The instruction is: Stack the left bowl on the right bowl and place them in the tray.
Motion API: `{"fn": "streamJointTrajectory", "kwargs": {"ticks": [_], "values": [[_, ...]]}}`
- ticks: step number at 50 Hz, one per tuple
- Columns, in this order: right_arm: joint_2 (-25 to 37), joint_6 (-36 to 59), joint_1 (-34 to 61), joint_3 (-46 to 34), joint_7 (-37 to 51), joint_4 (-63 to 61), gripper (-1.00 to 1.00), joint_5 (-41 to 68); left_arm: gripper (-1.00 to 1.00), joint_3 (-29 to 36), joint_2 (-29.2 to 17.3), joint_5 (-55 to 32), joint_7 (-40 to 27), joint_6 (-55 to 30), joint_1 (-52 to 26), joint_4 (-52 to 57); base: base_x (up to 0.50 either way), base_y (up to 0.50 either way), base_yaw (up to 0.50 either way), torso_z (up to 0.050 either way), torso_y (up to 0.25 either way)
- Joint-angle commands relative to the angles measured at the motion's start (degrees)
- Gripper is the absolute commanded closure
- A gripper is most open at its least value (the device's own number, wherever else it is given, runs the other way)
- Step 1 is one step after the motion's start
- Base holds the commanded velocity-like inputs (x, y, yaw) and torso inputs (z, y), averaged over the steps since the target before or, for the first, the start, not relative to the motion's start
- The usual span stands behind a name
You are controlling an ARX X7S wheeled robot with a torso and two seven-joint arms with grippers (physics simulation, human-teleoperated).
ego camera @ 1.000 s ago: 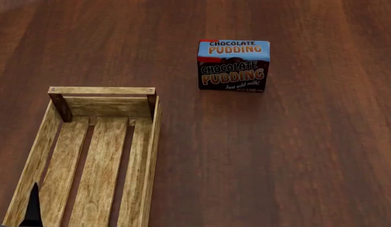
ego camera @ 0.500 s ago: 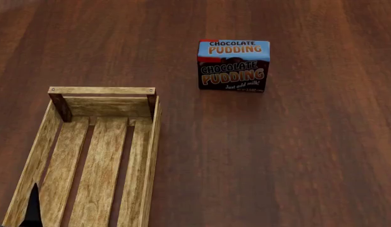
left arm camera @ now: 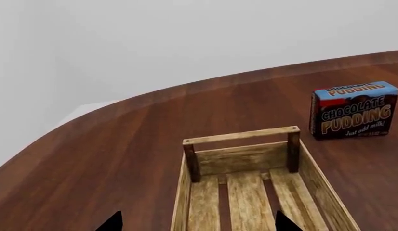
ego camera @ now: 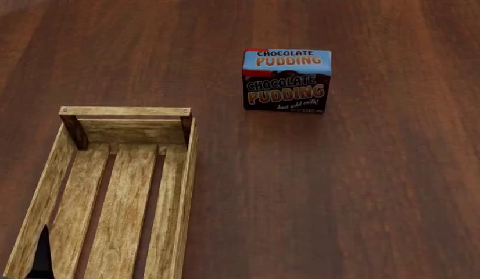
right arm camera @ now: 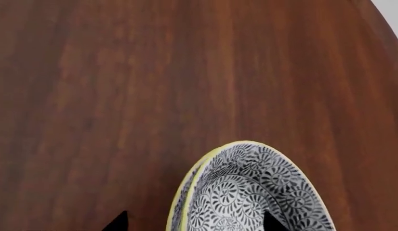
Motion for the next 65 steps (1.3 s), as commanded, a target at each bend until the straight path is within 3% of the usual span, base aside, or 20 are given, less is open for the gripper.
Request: {"fn": "streamJointTrajectory", "kwargs": {"ticks": [1,28,65], "values": [[-0.7,-0.6,0.9,-2.5,-1.8,2.4,-1.00,-2.2,-1.00,0.0,-0.1,0.0,-0.1,1.3,0.7,-0.9,0.00,0.00,0.00,0.000,0.000],[-3.5,-2.0,8.6,-14.5,-8.0,13.7,-1.00,-13.1,-1.00,-0.1,-0.2,-0.1,-0.9,2.1,0.8,-1.2,0.00,0.00,0.00,0.000,0.000],[-5.4,-6.5,7.5,-19.6,-12.6,23.5,-1.00,-18.7,-1.00,0.5,-0.7,-0.3,-1.4,3.3,1.1,-1.9,0.00,0.00,0.00,0.000,0.000]]}}
